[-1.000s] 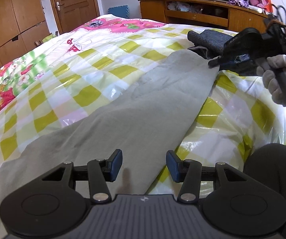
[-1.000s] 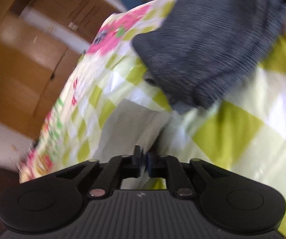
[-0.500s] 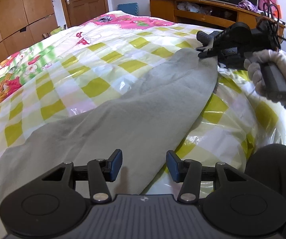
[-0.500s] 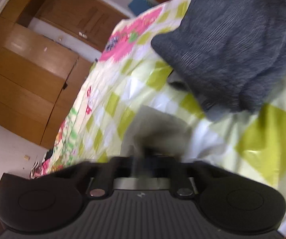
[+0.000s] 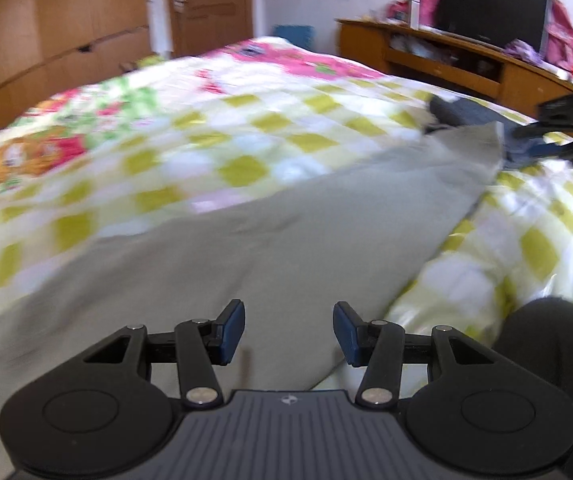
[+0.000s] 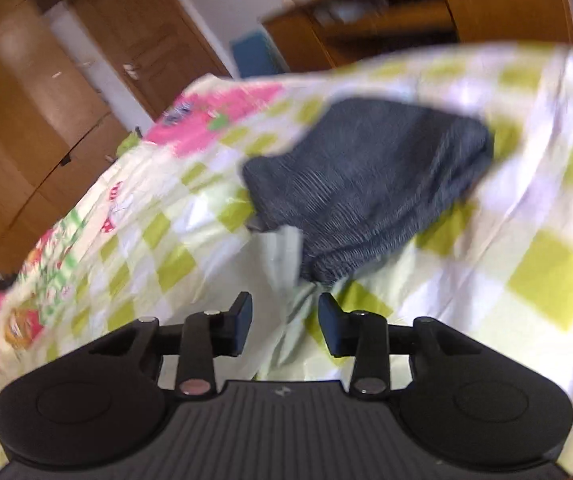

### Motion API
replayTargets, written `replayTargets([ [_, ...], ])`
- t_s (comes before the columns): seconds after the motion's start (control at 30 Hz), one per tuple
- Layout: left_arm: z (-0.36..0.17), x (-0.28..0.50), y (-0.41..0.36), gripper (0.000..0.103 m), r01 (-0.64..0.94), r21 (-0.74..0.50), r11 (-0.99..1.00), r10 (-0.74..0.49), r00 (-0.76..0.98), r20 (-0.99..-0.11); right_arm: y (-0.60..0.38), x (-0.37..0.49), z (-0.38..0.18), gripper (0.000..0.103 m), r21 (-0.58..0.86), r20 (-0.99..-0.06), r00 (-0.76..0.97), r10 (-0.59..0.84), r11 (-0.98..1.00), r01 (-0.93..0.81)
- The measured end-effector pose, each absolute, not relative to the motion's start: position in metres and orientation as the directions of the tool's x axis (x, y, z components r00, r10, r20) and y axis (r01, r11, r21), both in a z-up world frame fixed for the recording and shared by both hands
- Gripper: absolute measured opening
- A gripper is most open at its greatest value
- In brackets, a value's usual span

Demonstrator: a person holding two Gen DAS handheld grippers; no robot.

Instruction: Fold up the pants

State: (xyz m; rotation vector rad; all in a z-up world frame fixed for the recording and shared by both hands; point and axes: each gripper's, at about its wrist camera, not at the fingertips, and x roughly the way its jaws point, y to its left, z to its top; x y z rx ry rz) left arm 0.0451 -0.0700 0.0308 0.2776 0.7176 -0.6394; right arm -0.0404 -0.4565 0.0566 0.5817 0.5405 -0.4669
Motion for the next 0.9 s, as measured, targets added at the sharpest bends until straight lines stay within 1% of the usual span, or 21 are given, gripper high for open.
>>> replayTargets([
  [0.07,0.036,0.039,-0.035,0.061,0.576,0.042,0.816,-0.402,0.62,-0.674,-0.416,-0.029,0.073,0.039,0.336,-0.579,0.793,-0.188,0.832,0.442],
  [0.13,0.041,0.034,0.003,0.062,0.505,0.073,0.86,-0.338,0.672,-0.659,-0.37,0.002,0.082,0.045,0.312,-0.581,0.812,-0.053,0.907,0.283],
  [0.17,0.043,0.033,0.019,0.062,0.465,0.09,0.881,-0.301,0.696,-0.652,-0.345,0.02,0.084,0.045,0.319,-0.585,0.81,0.034,0.928,0.191],
  [0.2,0.044,0.032,0.037,0.062,0.422,0.105,0.901,-0.263,0.72,-0.642,-0.317,0.04,0.083,0.045,0.328,-0.583,0.802,0.127,0.94,0.09],
  [0.27,0.043,0.029,0.071,0.062,0.339,0.124,0.933,-0.191,0.755,-0.627,-0.26,0.082,0.078,0.045,0.301,-0.602,0.758,0.252,0.95,-0.077],
  [0.33,0.039,0.028,0.103,0.062,0.253,0.147,0.956,-0.109,0.773,-0.625,-0.204,0.119,0.066,0.05,0.256,-0.631,0.694,0.345,0.938,-0.234],
  [0.4,0.036,0.025,0.128,0.062,0.19,0.142,0.972,-0.062,0.781,-0.622,-0.165,0.155,0.053,0.052,0.253,-0.67,0.627,0.398,0.916,-0.311],
  [0.47,0.034,0.026,0.151,0.062,0.142,0.089,0.986,-0.054,0.775,-0.63,-0.145,0.186,0.043,0.052,0.273,-0.7,0.579,0.418,0.906,-0.324],
  [0.53,0.032,0.032,0.17,0.062,0.109,0.044,0.993,-0.057,0.771,-0.634,-0.13,0.21,0.034,0.057,0.262,-0.724,0.543,0.426,0.897,-0.356],
  [0.63,0.027,0.049,0.183,0.062,0.095,0.029,0.995,-0.055,0.77,-0.635,-0.117,0.23,0.018,0.061,0.253,-0.763,0.483,0.43,0.886,-0.39],
  [0.73,0.022,0.069,0.193,0.062,0.099,0.005,0.995,-0.073,0.768,-0.637,-0.107,0.243,-0.002,0.062,0.266,-0.812,0.393,0.431,0.873,-0.409],
  [0.77,0.02,0.075,0.194,0.062,0.103,0.003,0.995,-0.077,0.765,-0.64,-0.106,0.243,-0.005,0.06,0.286,-0.816,0.369,0.445,0.865,-0.412],
  [0.8,0.017,0.082,0.196,0.062,0.105,-0.001,0.994,-0.081,0.759,-0.646,-0.105,0.242,-0.006,0.048,0.289,-0.817,0.363,0.448,0.863,-0.414],
  [0.83,0.016,0.087,0.198,0.062,0.1,-0.005,0.995,-0.079,0.753,-0.654,-0.104,0.24,-0.005,0.023,0.286,-0.821,0.358,0.445,0.863,-0.417],
  [0.87,0.013,0.093,0.2,0.062,0.096,-0.013,0.995,-0.081,0.743,-0.664,-0.104,0.238,-0.005,0.015,0.287,-0.826,0.349,0.443,0.863,-0.415],
  [0.9,0.01,0.1,0.203,0.062,0.094,-0.025,0.995,-0.085,0.732,-0.676,-0.105,0.236,-0.003,0.013,0.289,-0.825,0.351,0.444,0.864,-0.413],
])
